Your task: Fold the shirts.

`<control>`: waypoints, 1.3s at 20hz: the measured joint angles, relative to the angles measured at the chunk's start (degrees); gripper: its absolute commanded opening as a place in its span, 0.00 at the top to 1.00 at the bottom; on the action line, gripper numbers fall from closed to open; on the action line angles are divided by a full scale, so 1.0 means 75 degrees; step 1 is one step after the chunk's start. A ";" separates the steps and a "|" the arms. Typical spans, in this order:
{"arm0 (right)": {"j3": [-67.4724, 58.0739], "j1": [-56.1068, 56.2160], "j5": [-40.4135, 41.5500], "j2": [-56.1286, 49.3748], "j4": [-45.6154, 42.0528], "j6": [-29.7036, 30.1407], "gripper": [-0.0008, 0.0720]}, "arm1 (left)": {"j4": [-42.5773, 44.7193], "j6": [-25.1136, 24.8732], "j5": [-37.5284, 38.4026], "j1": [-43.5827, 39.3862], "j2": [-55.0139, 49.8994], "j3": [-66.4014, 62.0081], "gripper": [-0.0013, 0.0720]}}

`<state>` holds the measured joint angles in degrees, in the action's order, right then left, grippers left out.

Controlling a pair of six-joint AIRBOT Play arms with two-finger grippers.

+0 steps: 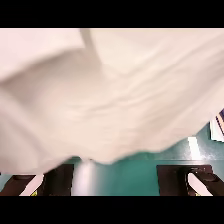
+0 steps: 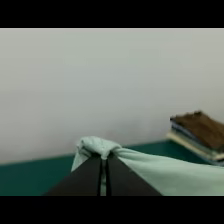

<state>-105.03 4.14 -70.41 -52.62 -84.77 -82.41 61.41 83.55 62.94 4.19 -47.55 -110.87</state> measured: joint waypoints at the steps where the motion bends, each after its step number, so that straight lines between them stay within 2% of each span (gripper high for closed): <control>1: 0.0163 0.0000 -0.0227 -0.0321 -0.0015 0.0000 0.97 | 0.0003 0.0023 0.0356 0.0000 -0.0251 0.0487 0.94; 4: 0.0694 0.0000 -0.0860 -0.1521 -0.0041 -0.0003 0.97 | 0.0032 0.0052 0.1195 0.0000 -0.1125 0.1818 0.94; 7: 0.1107 0.0000 -0.1180 -0.2841 -0.0044 -0.0003 0.97 | 0.0017 -0.0015 0.1288 0.0000 -0.2212 0.2964 0.94; 11: 0.1043 -0.0012 -0.1032 -0.4590 -0.0044 -0.0003 0.97 | -0.0052 -0.0262 0.0023 -0.0003 -0.3797 0.3579 0.94; 15: 0.0035 -0.0108 -0.0746 -0.5968 -0.0035 -0.0003 0.97 | -0.0516 -0.0545 -0.1495 -0.0009 -0.4948 0.3459 0.94; 18: -0.0729 -0.0187 -0.0653 -0.6540 -0.0015 -0.0003 0.97 | -0.0702 -0.0784 -0.1941 -0.0012 -0.5330 0.3343 0.95; 22: -0.0988 -0.0265 -0.0898 -0.6781 -0.0044 0.0076 0.97 | -0.0662 -0.1058 -0.1212 -0.0012 -0.5502 0.3395 0.95; 26: -0.0143 -0.0291 -0.1113 -0.6650 -0.0055 0.0254 0.97 | -0.0443 -0.1157 -0.0373 -0.0009 -0.5555 0.4068 0.95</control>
<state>-106.10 1.96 -78.76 -102.50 -85.19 -80.51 58.08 74.87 60.14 4.12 -89.21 -80.36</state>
